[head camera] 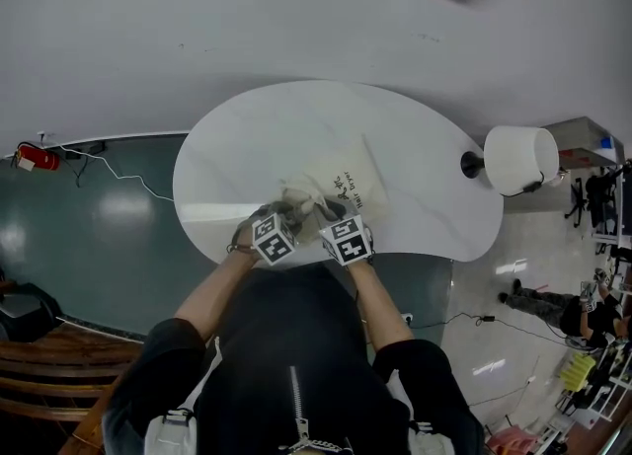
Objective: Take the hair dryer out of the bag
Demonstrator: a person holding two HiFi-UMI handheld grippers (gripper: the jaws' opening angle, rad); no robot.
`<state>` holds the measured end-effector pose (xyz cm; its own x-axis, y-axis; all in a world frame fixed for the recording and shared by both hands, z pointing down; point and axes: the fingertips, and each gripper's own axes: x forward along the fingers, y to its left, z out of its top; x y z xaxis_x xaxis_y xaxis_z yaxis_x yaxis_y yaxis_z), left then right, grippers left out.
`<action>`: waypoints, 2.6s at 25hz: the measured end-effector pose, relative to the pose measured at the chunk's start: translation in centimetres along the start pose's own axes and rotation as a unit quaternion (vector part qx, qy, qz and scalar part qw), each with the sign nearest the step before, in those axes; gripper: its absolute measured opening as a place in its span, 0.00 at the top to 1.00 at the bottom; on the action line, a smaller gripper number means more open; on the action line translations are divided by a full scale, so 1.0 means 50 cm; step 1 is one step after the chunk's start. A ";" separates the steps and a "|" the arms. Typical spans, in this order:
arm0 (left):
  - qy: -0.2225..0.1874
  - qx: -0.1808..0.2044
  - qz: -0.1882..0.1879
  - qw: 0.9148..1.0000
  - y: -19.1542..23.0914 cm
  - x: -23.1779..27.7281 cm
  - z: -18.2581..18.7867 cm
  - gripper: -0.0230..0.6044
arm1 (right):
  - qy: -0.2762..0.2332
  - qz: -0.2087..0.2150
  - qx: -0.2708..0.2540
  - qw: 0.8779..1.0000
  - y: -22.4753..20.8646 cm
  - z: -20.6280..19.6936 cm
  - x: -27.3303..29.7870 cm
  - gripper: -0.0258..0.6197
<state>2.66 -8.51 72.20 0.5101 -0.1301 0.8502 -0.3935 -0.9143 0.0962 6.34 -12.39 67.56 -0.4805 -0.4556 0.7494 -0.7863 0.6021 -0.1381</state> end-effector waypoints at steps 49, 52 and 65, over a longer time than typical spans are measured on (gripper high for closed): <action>0.036 -0.034 0.009 0.999 0.000 -0.043 -0.164 0.67 | 0.012 0.021 -0.010 1.000 0.006 -0.011 0.018 0.86; 0.042 -0.034 0.009 0.999 0.003 -0.045 -0.175 0.67 | 0.013 0.021 -0.010 1.000 0.004 -0.010 0.020 0.86; 0.076 -0.018 0.003 0.997 -0.003 -0.023 -0.212 0.66 | 0.015 0.024 -0.011 1.000 0.008 -0.011 0.025 0.86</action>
<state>-5.98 -4.17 76.69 0.3870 -0.0734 0.9191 -0.4255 -0.8985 0.1074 5.63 -12.38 68.79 -0.5051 -0.4065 0.7613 -0.7538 0.6374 -0.1598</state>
